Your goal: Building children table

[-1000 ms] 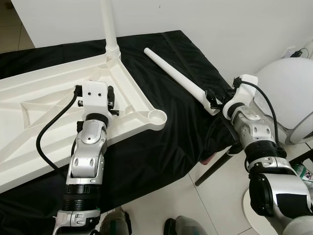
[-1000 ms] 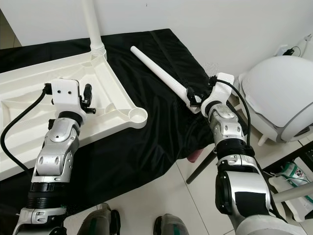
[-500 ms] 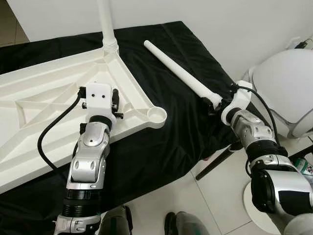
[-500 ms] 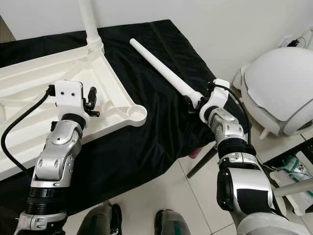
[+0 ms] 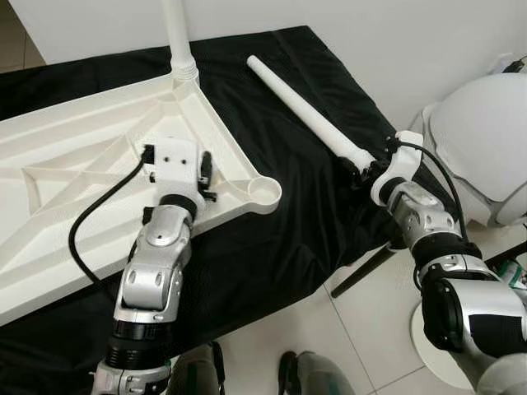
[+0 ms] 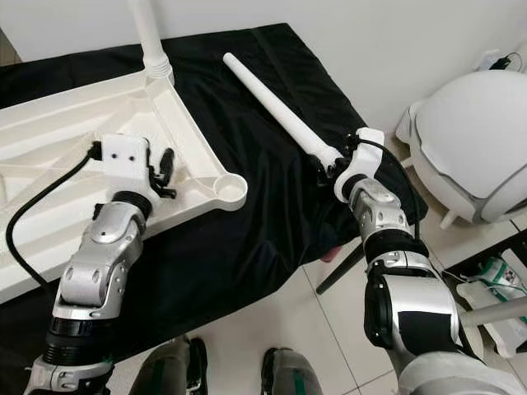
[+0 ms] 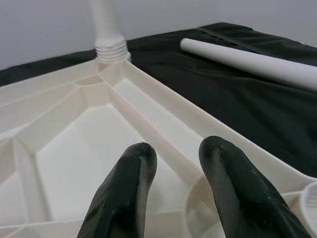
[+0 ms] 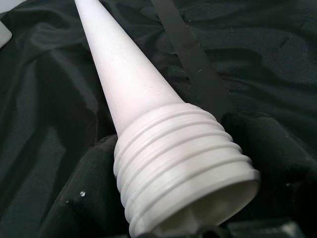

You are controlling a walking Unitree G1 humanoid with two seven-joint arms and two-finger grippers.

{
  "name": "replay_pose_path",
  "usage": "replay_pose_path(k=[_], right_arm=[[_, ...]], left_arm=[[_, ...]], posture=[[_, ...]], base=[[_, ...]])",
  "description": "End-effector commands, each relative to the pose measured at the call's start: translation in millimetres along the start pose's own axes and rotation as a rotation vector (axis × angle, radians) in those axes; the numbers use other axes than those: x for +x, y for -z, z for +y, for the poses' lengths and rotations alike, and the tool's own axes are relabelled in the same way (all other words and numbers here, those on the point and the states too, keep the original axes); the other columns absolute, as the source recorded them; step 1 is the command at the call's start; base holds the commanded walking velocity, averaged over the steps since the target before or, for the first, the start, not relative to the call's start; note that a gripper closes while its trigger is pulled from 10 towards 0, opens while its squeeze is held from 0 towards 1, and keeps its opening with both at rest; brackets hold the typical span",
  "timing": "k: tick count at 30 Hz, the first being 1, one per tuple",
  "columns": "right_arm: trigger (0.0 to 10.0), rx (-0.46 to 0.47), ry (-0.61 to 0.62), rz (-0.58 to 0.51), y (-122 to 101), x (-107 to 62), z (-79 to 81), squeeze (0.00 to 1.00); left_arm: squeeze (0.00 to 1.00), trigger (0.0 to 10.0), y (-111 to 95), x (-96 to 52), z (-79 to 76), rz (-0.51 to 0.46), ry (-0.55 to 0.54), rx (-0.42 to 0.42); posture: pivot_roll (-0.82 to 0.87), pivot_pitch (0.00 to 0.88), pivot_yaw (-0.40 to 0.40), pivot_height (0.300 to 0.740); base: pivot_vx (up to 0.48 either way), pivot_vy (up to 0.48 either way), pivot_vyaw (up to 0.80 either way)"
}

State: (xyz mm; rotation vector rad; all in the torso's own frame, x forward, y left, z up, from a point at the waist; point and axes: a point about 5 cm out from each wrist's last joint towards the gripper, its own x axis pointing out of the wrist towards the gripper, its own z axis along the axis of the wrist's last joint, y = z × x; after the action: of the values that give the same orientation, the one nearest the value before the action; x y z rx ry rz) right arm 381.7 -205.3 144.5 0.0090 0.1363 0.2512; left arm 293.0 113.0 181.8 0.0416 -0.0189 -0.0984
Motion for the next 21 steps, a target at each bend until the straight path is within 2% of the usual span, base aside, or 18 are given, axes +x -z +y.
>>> replay_pose_path(k=[1, 6, 10, 11, 12, 14, 15, 16, 21], right_arm=[[0.0, -0.023, -0.012, -0.015, 2.2, -1.1, 0.9, 0.00], [0.0, -0.023, -0.019, -0.026, 3.2, -2.0, 0.7, 0.03], [0.0, -0.024, -0.051, -0.112, 0.8, -6.4, 2.9, 0.04], [0.0, -0.024, -0.051, -0.112, 0.8, -6.4, 2.9, 0.04], [0.0, -0.015, -0.067, -0.157, -1.5, -7.6, 5.7, 0.04], [0.0, -0.015, -0.067, -0.157, -1.5, -7.6, 5.7, 0.04], [0.0, -0.003, -0.070, -0.199, -3.9, -8.9, 7.5, 0.04], [0.0, 0.020, -0.054, -0.278, -8.4, -11.9, 9.1, 0.04], [0.0, 0.042, -0.056, -0.327, -9.7, -13.8, 12.1, 0.04]], left_arm=[[0.00, 10.0, 1.1, -3.5, -17.0, 0.020, 0.189, -0.007], [0.00, 10.0, 0.4, -3.8, -23.6, 0.026, 0.226, -0.025], [0.00, 10.0, -10.0, 4.7, -44.0, 0.024, 0.311, -0.144], [0.00, 10.0, -10.0, 4.7, -44.0, 0.024, 0.311, -0.144], [0.22, 10.0, -14.3, 7.5, -49.2, 0.021, 0.344, -0.200], [0.22, 10.0, -14.3, 7.5, -49.2, 0.021, 0.344, -0.200], [1.00, 10.0, -18.7, 10.2, -52.5, 0.014, 0.371, -0.250], [1.00, 10.0, -24.8, 15.4, -57.2, 0.009, 0.415, -0.299], [1.00, 10.0, -32.0, 23.0, -63.3, 0.009, 0.471, -0.307]], posture=[[-0.01, 0.130, 0.000, 0.740], [-0.01, 0.128, -0.003, 0.740], [-0.03, 0.117, -0.003, 0.740], [-0.03, 0.117, -0.003, 0.740], [-0.03, 0.114, -0.002, 0.740], [-0.03, 0.114, -0.002, 0.740], [-0.04, 0.110, 0.000, 0.740], [-0.04, 0.105, 0.002, 0.740], [-0.04, 0.092, 0.012, 0.740]], base=[[0.000, 0.000, 0.00], [0.000, 0.000, 0.00], [0.000, 0.000, 0.00], [0.000, 0.000, 0.00], [0.000, 0.000, 0.00], [0.000, 0.000, 0.00], [0.000, 0.000, 0.00], [0.000, 0.000, 0.00], [0.000, 0.000, 0.00]])
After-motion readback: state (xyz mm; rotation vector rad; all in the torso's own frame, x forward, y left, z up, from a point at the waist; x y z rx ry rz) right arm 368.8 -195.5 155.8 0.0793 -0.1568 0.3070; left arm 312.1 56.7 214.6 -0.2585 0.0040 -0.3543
